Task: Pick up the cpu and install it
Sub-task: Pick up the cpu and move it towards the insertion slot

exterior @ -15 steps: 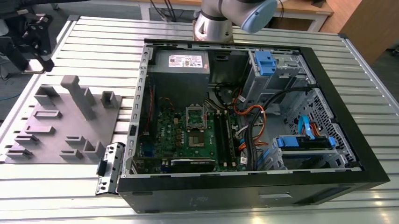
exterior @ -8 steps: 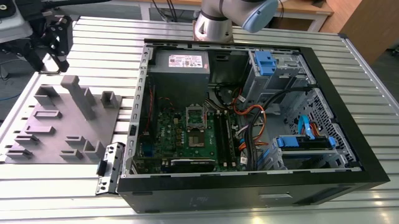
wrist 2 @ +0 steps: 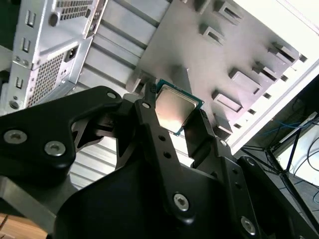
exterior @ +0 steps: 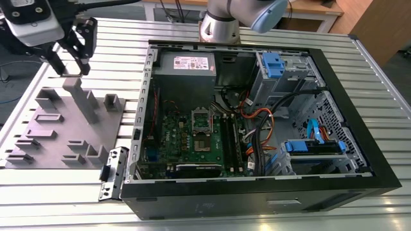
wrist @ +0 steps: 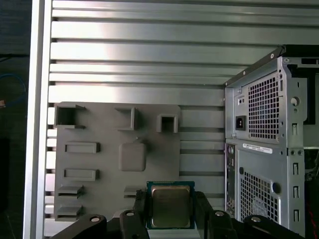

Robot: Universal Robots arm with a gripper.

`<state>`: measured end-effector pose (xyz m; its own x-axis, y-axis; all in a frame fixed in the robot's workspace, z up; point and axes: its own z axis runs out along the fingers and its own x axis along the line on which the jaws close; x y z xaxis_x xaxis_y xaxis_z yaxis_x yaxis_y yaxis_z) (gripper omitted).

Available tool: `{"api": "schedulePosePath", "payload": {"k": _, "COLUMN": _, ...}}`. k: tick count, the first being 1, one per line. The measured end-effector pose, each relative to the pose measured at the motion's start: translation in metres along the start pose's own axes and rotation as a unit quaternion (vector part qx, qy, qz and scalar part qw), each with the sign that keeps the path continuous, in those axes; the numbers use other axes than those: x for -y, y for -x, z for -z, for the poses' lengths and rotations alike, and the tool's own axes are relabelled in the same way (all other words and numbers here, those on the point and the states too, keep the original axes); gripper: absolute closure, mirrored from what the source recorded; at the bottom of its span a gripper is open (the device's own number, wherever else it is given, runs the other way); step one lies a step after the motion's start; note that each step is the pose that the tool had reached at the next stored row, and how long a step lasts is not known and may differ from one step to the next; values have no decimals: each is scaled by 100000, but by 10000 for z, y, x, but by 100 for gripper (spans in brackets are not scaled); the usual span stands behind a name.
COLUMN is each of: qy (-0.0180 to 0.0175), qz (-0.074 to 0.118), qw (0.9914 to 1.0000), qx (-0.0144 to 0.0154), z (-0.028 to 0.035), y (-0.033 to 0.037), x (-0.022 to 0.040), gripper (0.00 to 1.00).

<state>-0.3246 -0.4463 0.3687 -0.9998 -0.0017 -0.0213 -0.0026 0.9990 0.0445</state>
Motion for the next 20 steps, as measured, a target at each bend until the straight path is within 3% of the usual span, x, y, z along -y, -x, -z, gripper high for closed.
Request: {"api": "schedulePosePath", "payload": {"k": 20, "qy": -3, "qz": -20, "qw": 99999, "qx": -399, "z": -24, "y": 911, "x": 4, "gripper": 53}}
